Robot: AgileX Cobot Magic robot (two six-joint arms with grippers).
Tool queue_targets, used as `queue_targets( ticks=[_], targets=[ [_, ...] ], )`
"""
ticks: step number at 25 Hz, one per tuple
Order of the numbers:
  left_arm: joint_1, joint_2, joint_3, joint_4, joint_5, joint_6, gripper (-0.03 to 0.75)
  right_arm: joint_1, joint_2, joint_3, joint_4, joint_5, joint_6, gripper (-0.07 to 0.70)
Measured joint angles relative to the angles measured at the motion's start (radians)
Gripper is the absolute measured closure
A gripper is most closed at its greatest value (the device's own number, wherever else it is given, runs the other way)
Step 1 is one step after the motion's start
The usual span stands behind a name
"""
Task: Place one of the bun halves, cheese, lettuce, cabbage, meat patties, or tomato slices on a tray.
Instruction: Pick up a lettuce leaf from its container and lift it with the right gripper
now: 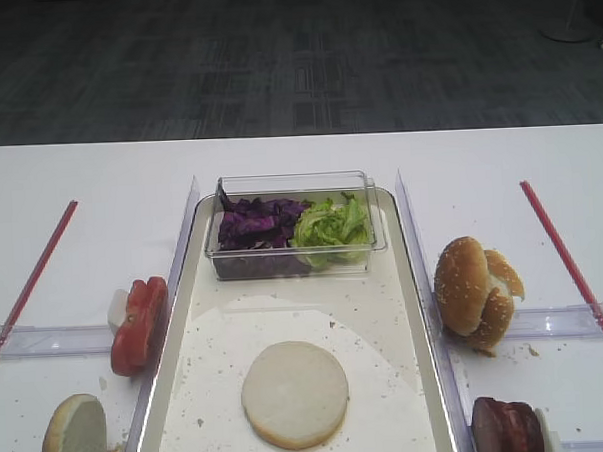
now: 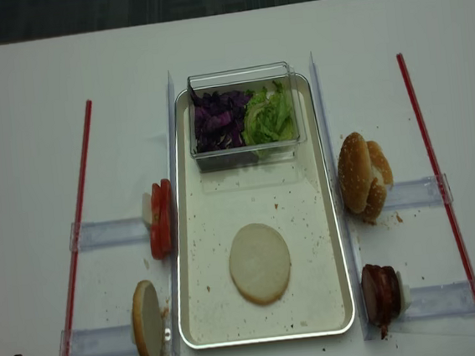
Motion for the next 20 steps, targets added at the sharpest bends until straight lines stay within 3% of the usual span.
queue_targets(
  ticks=[20],
  targets=[
    [0.000, 0.000, 0.000, 0.000, 0.000, 0.000, 0.151, 0.000, 0.000, 0.000, 0.000, 0.000, 0.002, -0.048]
  ],
)
